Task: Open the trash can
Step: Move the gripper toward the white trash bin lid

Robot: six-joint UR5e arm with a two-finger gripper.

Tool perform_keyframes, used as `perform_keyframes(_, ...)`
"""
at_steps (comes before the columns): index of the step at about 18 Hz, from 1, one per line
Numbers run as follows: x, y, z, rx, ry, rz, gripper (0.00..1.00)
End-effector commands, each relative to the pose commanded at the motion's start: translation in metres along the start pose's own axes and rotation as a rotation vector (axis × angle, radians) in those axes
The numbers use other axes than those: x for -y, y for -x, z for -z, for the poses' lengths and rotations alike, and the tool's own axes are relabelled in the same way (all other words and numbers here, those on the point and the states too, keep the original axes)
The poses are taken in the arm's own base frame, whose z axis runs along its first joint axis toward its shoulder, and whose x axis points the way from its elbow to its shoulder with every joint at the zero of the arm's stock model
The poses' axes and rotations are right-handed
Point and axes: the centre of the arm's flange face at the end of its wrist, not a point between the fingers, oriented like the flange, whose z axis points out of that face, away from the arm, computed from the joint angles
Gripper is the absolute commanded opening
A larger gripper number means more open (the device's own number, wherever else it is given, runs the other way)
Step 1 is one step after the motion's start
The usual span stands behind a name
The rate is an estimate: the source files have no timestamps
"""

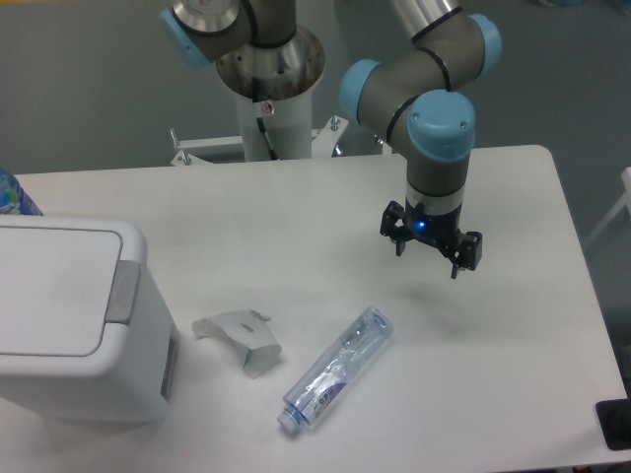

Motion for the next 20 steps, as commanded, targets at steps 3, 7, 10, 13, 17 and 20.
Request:
perform_keyframes(3,0.000,0.001,0.001,0.000,-0.003,0.001,1.00)
perform_keyframes(7,0.006,0.001,0.006,-0.007,-0.049,0.030,1.00)
perform_keyframes(10,0.020,0.001,0.021,-0.001,-0.107,0.059,1.00)
perform_keyframes(13,0.046,-0.008,0.034,0.010,-0.131,0.114,1.00)
perform_keyframes(17,0.079,-0.024,0.061,0.006,-0.196,0.263,1.00)
perform_keyframes(20,0.101,-0.041,0.090,-0.012,-0.270,0.357,1.00)
